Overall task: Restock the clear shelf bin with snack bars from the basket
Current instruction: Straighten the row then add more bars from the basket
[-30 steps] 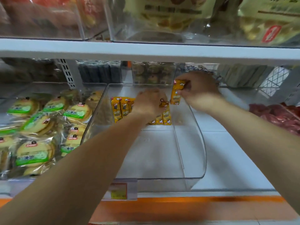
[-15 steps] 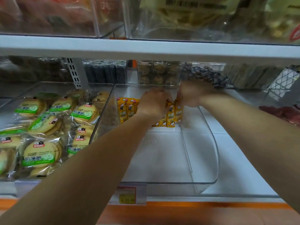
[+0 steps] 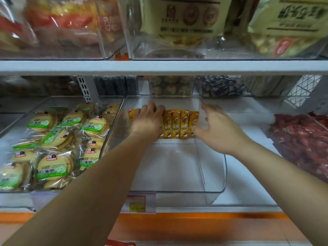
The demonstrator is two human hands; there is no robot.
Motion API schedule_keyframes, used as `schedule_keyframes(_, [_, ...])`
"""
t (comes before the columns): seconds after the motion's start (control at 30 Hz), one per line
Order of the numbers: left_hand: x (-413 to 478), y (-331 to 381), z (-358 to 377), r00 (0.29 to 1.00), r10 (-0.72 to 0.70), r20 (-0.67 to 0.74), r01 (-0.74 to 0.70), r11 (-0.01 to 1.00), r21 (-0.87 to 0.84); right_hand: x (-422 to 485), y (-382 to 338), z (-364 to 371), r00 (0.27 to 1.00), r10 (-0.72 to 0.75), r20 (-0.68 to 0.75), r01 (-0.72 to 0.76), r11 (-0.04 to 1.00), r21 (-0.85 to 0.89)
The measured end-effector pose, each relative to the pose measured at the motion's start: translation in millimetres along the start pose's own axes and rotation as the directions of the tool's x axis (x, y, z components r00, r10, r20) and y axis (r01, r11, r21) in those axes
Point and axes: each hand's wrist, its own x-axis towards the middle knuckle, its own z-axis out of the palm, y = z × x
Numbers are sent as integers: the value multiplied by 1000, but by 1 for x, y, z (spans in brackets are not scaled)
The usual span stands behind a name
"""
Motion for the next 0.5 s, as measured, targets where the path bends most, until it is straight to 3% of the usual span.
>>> schedule_keyframes(0.27, [11, 2, -1, 999, 17, 39, -22, 992, 122, -11, 2, 7, 998, 10, -57, -5, 996, 89])
schedule_keyframes(0.4, [4, 4, -29, 994, -9, 109, 10, 1000, -9, -13, -2, 1, 1000, 21, -6, -20, 999, 43])
schedule_keyframes(0.5, [-20, 3, -71, 982, 0, 188, 26, 991, -134, -19, -14, -9, 997, 62, 39, -55, 986, -160])
